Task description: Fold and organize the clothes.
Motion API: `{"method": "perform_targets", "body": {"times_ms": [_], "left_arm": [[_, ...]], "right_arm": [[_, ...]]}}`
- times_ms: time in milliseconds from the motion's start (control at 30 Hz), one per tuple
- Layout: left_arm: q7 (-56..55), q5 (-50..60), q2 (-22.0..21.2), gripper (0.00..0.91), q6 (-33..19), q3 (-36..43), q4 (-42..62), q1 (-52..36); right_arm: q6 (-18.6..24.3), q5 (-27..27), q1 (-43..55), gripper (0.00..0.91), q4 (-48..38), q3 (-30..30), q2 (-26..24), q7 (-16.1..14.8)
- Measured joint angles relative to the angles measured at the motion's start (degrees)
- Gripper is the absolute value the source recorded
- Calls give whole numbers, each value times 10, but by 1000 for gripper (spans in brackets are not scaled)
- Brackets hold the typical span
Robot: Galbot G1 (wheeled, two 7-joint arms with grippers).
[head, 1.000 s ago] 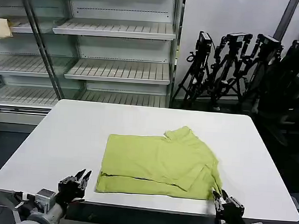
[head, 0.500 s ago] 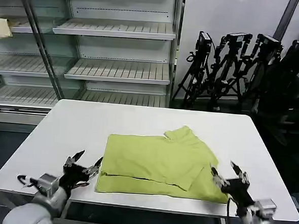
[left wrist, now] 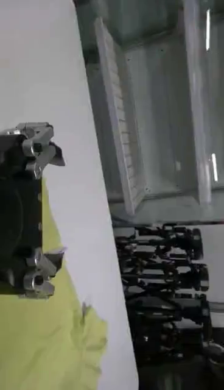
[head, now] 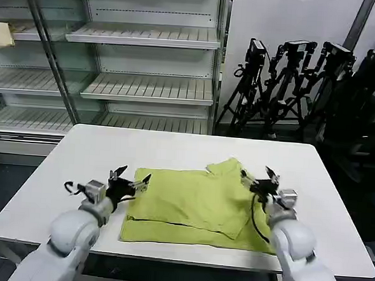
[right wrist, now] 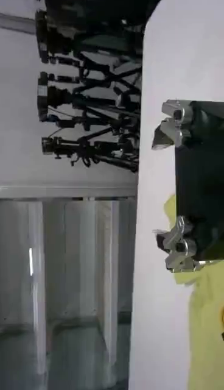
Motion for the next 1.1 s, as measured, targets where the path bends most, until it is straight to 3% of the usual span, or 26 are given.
{"method": "perform_targets", "body": {"times_ms": [433, 800, 833, 867, 900, 967, 1100], "left_arm": [[24, -28, -11, 907, 1, 20, 119, -64], [25, -44, -12, 907, 1, 22, 157, -87], [25, -45, -12, 907, 1, 23, 158, -87], [25, -45, -12, 907, 1, 24, 159, -88], [25, -45, -12, 524, 1, 25, 160, -88], [26, -45, -12, 20, 1, 27, 161, -87], [28, -46, -12, 10, 1, 27, 163, -86]], "right_arm": [[-11, -13, 112, 907, -150, -45, 42, 14], [-30, -10, 144, 907, -212, -62, 70, 23], [-32, -9, 145, 665, -214, -63, 70, 24], [-33, -8, 146, 171, -215, -64, 70, 25], [-35, -6, 147, 0, -217, -65, 71, 26], [-39, -3, 147, 0, -218, -66, 71, 26], [-42, 3, 148, 0, -222, -65, 72, 24]]}}
